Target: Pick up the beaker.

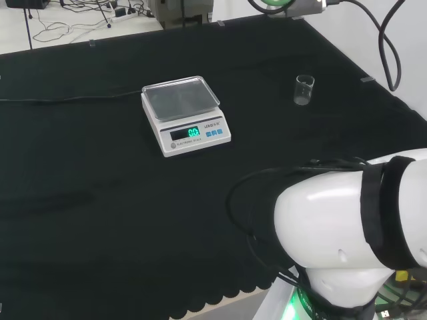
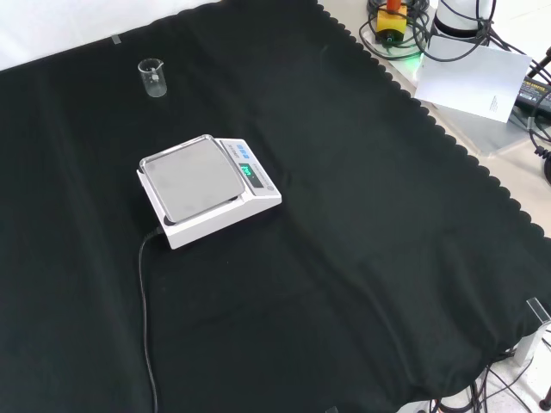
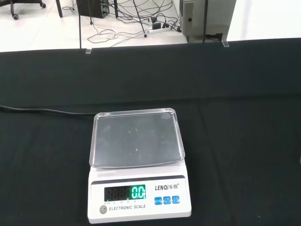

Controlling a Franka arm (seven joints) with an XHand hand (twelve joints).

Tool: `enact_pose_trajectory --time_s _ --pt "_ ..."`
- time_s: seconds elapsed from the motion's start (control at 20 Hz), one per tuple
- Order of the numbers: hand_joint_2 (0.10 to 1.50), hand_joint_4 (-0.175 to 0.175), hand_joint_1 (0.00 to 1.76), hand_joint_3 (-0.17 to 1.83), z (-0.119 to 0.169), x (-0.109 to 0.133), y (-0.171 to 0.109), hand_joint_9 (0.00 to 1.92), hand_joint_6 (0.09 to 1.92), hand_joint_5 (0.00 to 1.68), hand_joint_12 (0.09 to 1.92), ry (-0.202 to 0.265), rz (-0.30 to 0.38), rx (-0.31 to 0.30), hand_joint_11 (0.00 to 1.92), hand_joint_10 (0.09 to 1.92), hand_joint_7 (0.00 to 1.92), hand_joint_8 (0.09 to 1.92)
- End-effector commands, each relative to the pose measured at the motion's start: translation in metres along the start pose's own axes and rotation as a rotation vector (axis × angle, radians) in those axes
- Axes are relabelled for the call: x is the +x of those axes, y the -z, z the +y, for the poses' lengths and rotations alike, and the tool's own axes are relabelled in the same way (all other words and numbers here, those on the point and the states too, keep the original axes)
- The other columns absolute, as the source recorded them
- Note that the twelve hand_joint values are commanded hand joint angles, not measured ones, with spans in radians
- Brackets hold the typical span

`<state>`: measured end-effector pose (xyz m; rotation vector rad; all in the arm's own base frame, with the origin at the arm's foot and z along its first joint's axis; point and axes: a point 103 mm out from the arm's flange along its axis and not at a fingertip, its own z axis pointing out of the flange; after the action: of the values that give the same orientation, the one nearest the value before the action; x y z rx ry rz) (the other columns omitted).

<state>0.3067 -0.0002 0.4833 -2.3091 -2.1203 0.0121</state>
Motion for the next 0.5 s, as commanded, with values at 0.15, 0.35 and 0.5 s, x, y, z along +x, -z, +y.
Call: enact_pose_trajectory --time_s 0.15,0.35,0.5 --pt "0.77 0.004 0.63 0.52 0.016 0.0 -0.006 0.51 0.59 0.47 1.47 0.005 0.01 0.001 0.02 0.72 0.37 0.65" --pt "0.78 0.004 0.63 0.49 0.036 -0.021 -0.021 0.51 0.57 0.48 1.49 0.006 0.055 0.03 0.01 0.72 0.37 0.65" --pt "0.79 0.004 0.63 0.48 0.055 -0.037 -0.035 0.51 0.57 0.48 1.49 0.021 0.06 0.051 0.01 0.72 0.37 0.65"
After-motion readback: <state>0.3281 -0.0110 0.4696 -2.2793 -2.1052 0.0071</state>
